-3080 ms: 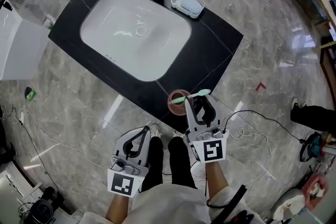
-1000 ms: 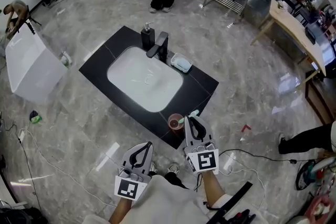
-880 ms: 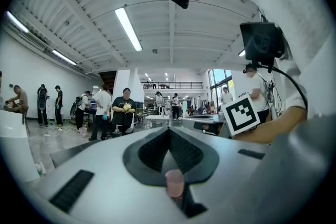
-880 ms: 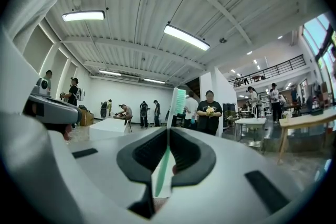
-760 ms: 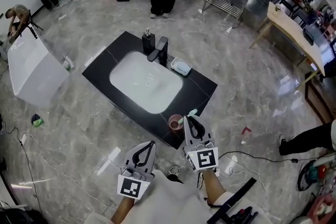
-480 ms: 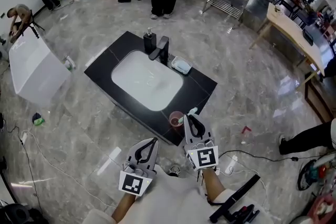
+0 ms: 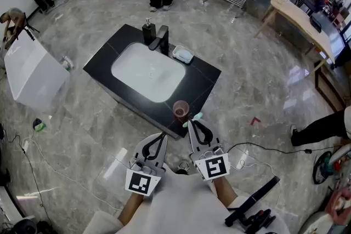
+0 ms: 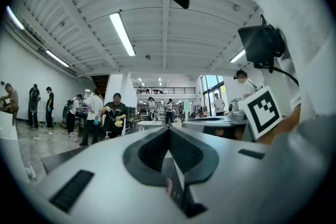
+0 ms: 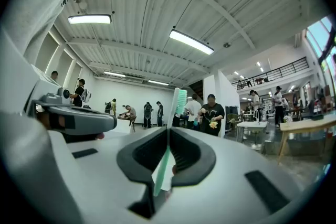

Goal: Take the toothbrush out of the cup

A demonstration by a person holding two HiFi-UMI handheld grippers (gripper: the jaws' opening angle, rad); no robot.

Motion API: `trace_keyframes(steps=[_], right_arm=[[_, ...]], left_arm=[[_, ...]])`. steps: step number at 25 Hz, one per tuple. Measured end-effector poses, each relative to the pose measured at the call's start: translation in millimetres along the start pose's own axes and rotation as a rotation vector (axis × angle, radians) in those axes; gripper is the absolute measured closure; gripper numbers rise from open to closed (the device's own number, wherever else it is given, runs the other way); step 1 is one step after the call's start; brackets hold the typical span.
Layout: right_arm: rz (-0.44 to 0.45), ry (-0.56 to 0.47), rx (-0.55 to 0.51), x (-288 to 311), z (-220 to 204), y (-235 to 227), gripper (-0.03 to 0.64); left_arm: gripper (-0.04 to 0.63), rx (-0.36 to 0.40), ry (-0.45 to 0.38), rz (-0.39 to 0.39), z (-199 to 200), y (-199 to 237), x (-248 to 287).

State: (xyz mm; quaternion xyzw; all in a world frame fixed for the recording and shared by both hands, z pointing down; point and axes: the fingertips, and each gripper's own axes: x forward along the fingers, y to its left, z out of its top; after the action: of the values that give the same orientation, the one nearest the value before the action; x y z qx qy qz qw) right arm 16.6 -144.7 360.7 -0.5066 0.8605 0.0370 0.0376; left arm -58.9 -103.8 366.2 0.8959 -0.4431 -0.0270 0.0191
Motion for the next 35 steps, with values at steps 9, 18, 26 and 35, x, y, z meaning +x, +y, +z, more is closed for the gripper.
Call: trace_keyframes(steps=[9,18,26,35], right_arm=[[-0.018,-0.016,0.053,-45,13,23,0.594],[-0.001,-0.004,0.081,-67,11,47,0.594],[-0.010,-0.007,0.063,-67,10,45,0.595],[0.004,-0.021,0.068,-64,14,49,0.595]], left_arm=[[0.600,-0.002,-0.007,-0.038,-3,-17,-7],[0.600,0.000,0.001,-0.052,-5,-28,-15],[0.600,0.012,-0.004,-0.060,-5,-30,-17],[0.600,0.012,-0.005,-0.056,-4,-33,-21]])
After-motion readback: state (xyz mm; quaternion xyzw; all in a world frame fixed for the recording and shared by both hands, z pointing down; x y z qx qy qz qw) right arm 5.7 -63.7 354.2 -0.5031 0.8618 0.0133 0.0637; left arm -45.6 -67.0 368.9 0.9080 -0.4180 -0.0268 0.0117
